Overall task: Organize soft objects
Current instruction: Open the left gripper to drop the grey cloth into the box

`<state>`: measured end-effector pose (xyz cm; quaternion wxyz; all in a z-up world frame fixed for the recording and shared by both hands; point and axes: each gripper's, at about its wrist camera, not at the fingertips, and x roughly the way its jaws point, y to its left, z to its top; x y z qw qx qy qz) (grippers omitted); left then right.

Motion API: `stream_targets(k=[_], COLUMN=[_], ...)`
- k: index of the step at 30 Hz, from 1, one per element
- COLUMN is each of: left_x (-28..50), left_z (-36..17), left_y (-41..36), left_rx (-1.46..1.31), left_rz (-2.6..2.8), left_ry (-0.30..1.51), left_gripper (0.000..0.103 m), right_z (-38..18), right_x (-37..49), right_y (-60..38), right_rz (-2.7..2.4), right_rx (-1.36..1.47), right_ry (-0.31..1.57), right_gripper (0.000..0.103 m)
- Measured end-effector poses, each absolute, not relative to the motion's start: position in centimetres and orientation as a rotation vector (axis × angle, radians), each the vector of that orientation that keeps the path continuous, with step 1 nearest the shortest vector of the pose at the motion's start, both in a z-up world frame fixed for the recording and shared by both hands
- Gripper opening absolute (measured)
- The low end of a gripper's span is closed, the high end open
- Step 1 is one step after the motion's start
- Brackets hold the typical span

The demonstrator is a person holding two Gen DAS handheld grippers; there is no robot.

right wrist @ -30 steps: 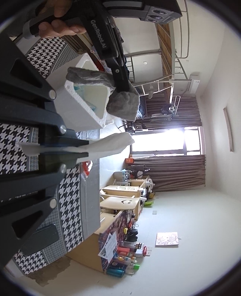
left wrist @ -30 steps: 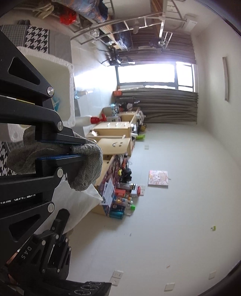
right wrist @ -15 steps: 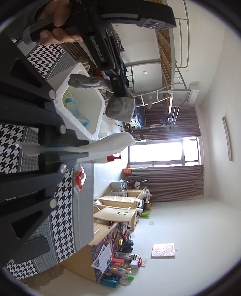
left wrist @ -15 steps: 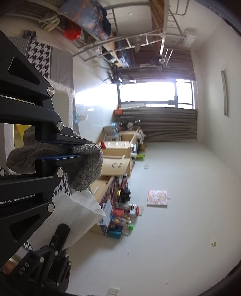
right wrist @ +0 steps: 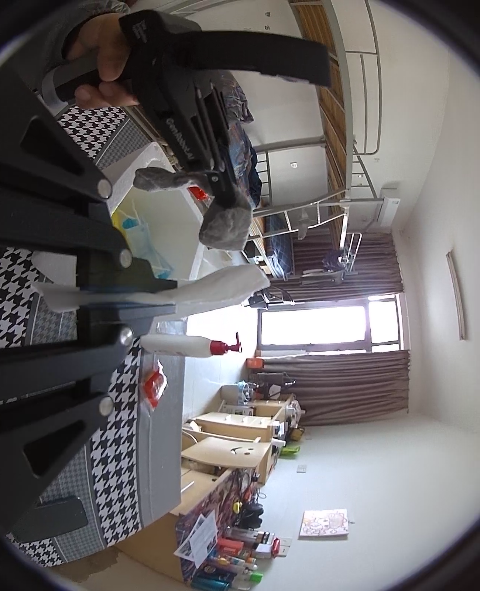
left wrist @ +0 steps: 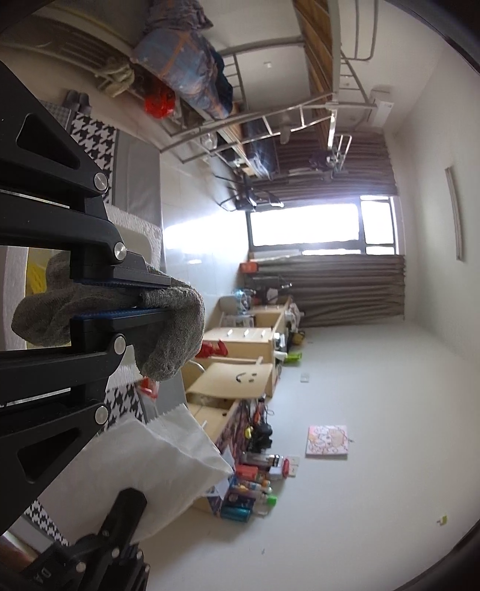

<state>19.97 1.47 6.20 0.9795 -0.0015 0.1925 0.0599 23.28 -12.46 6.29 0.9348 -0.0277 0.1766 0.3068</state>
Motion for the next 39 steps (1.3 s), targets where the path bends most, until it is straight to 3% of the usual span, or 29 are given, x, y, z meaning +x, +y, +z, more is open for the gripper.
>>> stream_targets(k=[14, 15, 17, 19, 22, 24, 39], left_x=[22.1, 22.4, 22.7, 22.7, 22.2, 22.1, 20.6], left_z=[4.4, 4.1, 3.8, 3.6, 3.7, 3.8, 4.0], left_y=[2.5, 2.6, 2.7, 2.8, 2.7, 2.7, 4.5], left_rx=[-0.025, -0.027, -0.035, -0.036, -0.016, -0.013, -0.036], left_rz=[0.120, 0.115, 0.099, 0.106, 0.132, 0.141, 0.173], left_ry=[0.471, 0.484, 0.506, 0.505, 0.480, 0.474, 0.431], left_gripper=[0.012, 0.018, 0.043, 0.077, 0.097, 0.102, 0.102], right_z=[6.0, 6.0, 5.9, 5.8, 5.7, 5.6, 6.6], right_x=[24.2, 24.1, 24.2, 24.3, 24.4, 24.5, 24.5], right_y=[-11.4, -11.3, -11.2, -11.2, -11.1, -11.0, -9.6], right_rz=[0.624, 0.623, 0.621, 0.618, 0.613, 0.610, 0.616], right_rx=[-0.084, -0.085, -0.085, -0.087, -0.088, -0.091, -0.106], right_ry=[0.377, 0.379, 0.383, 0.387, 0.392, 0.396, 0.378], right_gripper=[0.006, 0.006, 0.006, 0.007, 0.007, 0.007, 0.007])
